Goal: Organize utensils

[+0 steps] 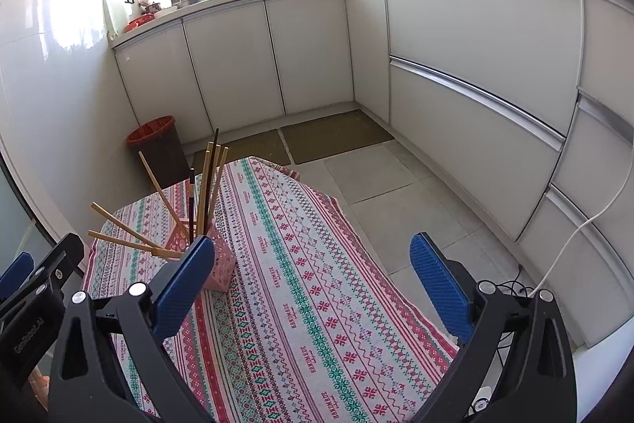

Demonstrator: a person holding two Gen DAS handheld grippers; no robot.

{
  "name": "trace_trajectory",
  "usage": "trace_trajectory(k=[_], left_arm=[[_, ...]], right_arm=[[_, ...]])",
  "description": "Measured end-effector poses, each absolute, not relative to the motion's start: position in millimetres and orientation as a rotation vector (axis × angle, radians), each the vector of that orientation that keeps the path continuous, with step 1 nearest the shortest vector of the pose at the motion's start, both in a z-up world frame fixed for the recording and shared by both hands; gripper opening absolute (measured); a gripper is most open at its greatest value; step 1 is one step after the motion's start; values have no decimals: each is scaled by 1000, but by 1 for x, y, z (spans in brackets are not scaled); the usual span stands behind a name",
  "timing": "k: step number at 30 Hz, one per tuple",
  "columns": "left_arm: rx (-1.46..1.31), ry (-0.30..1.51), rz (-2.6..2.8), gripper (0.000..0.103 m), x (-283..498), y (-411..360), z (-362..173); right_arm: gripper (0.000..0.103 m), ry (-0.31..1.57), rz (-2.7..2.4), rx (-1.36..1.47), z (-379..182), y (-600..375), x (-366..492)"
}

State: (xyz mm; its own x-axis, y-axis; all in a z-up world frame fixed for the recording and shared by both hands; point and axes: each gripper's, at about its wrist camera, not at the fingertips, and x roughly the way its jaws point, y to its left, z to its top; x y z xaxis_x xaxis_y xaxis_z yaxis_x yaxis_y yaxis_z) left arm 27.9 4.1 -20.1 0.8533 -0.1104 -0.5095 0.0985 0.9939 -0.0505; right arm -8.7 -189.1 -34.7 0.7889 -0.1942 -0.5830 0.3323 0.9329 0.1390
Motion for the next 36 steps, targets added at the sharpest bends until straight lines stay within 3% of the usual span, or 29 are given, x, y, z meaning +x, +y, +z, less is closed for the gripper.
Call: trace_trajectory(k=[36], left_arm=[[-26,548,-97,96,28,4,-26]], right_arm=[[96,613,-292,250,-35,-189,-7]])
